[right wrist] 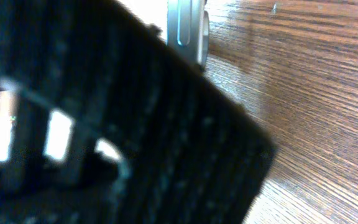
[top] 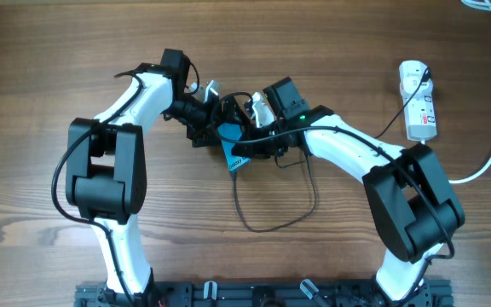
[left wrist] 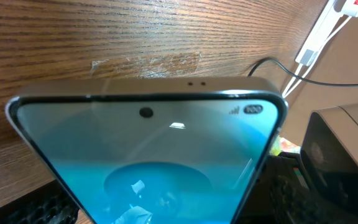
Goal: Plug charger to phone and switch on socket
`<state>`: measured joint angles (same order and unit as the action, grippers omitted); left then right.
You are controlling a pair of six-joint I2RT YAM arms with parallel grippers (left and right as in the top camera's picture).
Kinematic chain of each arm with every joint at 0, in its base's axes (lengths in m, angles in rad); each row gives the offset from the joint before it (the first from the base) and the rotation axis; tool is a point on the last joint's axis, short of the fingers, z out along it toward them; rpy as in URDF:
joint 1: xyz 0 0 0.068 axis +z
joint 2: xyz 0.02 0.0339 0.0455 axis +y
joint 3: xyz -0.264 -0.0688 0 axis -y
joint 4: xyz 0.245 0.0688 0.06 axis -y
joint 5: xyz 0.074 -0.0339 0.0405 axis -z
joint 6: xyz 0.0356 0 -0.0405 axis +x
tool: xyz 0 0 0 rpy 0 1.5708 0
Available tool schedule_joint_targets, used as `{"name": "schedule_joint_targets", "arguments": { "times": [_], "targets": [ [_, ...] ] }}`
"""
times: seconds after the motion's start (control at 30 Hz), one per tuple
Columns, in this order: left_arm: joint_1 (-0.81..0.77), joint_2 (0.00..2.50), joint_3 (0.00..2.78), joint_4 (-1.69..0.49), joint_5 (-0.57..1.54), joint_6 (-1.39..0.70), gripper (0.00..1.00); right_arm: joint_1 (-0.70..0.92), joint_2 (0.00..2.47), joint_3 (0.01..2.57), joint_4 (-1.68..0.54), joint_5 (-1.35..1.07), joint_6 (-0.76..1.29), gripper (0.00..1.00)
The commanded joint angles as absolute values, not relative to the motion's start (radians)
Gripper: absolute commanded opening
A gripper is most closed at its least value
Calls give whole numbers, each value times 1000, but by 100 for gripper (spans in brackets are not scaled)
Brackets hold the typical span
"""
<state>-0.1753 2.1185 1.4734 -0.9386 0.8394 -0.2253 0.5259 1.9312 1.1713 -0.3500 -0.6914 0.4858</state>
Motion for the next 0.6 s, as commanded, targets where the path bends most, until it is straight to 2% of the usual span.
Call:
{"name": "schedule_joint_targets", "arguments": {
  "times": [0.0, 0.1, 0.23, 0.4, 0.57],
  "targets": [
    [-174, 2115, 1472, -944, 855, -211, 100, 515, 1944, 1170, -333, -785, 471, 4],
    [-173, 2115, 1472, -949, 911, -142, 100, 501, 1944, 1170, -319, -849, 471, 4],
    [-173, 2115, 1472, -991, 1179, 97, 99, 474, 1944, 1170, -262, -996, 470, 4],
    [-157, 2108, 1472, -1076, 1379, 325, 98, 451, 1944, 1170, -217, -1121, 470, 4],
    [-125, 2080, 1472, -1105, 1538, 443, 91, 437, 1944, 1170, -208, -1125, 472, 4]
  ]
}}
